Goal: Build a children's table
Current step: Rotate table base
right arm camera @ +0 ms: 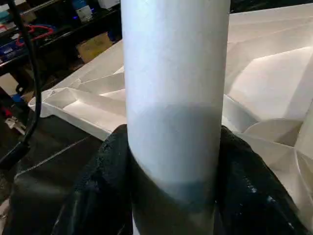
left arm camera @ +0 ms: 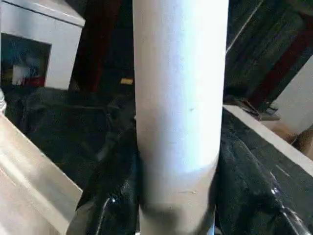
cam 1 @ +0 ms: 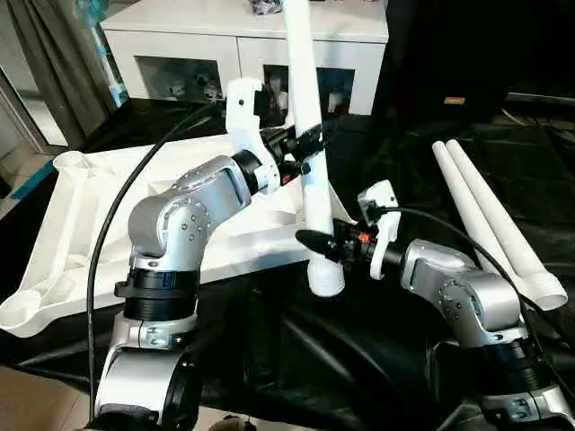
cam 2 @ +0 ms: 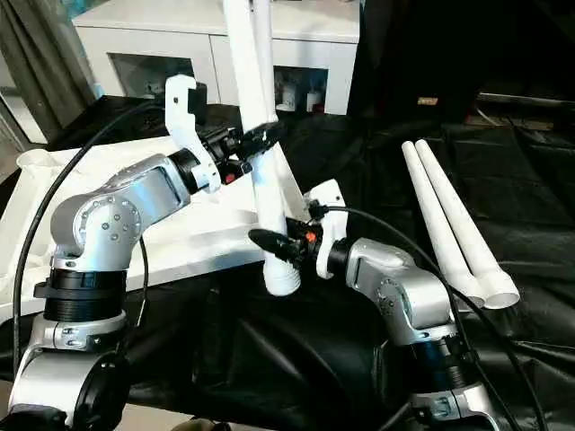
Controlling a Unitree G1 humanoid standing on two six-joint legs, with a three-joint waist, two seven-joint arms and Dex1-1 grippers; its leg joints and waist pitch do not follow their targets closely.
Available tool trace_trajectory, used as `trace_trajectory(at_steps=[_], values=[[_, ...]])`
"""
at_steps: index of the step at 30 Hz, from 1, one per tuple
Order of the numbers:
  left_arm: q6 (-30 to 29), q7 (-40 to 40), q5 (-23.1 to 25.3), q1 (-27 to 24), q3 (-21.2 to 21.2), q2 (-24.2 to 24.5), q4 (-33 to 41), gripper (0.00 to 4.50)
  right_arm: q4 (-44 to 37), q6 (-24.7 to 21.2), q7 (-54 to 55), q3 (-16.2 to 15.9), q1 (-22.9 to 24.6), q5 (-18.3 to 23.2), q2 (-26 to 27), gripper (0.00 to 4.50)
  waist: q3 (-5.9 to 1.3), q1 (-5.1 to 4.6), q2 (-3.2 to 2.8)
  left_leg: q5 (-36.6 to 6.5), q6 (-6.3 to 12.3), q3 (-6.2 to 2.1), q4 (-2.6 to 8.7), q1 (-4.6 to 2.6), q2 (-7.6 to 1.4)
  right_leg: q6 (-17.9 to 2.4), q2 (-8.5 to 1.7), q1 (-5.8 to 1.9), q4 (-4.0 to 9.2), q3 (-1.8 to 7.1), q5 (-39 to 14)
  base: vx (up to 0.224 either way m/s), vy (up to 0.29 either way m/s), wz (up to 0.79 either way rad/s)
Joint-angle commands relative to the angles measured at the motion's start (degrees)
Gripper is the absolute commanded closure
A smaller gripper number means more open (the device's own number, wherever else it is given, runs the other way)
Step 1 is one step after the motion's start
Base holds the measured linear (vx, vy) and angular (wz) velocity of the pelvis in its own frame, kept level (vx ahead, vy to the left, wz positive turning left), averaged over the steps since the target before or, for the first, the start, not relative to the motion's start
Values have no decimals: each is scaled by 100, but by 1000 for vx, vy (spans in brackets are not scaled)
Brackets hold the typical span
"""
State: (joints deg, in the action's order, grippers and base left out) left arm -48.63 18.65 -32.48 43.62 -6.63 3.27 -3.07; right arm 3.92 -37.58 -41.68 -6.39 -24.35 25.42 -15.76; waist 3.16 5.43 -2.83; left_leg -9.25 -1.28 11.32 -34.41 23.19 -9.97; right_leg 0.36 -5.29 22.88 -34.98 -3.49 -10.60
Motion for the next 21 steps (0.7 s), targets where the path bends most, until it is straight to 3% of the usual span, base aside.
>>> trace_trajectory(at_steps=[1, 3, 6, 10, 13, 17, 21], values=[[48, 133, 50, 69, 16, 174, 100, 277, -277, -12, -401, 112, 88, 293, -174, 262, -425, 21, 25, -1225, -3, -178, 397, -159, -263, -1065, -293, -257, 428, 203, -1052, 0, 0, 0], [80, 259, 33, 72, 49, 243, 63, 277, -406, -45, -644, 134, 131, 450, -260, 262, -431, 32, 32, -1203, 33, -178, 393, -156, -268, -1077, -295, -265, 421, 205, -984, 0, 0, 0], [31, 743, -271, 69, -34, 326, -89, 204, -670, -162, -1224, 242, 218, 853, -460, 264, -425, 57, 42, -1226, 97, -165, 383, -156, -255, -1118, -298, -276, 438, 203, -1003, 0, 0, 0], [-68, 1942, -875, -86, -55, 486, -159, 196, -834, -283, -1817, 349, 271, 1197, -728, 264, -421, 82, 27, -1211, 134, -168, 385, -164, -268, -1180, -303, -259, 432, 199, -1107, 0, 0, 0], [-189, 2514, -1132, -180, 11, 607, -151, 165, -868, -323, -2002, 364, 268, 1309, -850, 264, -417, 69, 19, -1320, 101, -165, 391, -177, -275, -1235, -305, -247, 426, 202, -1183, 0, 0, 0], [-425, 3337, -1413, -297, 254, 806, -155, 165, -978, -436, -2264, 379, 278, 1488, -1041, 264, -414, 79, 7, -1306, 76, -162, 400, -187, -281, -1219, -298, -244, 424, 210, -1261, 0, 0, 0], [-276, 3672, -1399, -293, 426, 815, -308, 204, -994, -494, -2380, 404, 289, 1570, -1118, 264, -417, 106, -4, -1389, 20, -162, 401, -200, -286, -1234, -314, -236, 433, 213, -1313, 0, 0, 0]])
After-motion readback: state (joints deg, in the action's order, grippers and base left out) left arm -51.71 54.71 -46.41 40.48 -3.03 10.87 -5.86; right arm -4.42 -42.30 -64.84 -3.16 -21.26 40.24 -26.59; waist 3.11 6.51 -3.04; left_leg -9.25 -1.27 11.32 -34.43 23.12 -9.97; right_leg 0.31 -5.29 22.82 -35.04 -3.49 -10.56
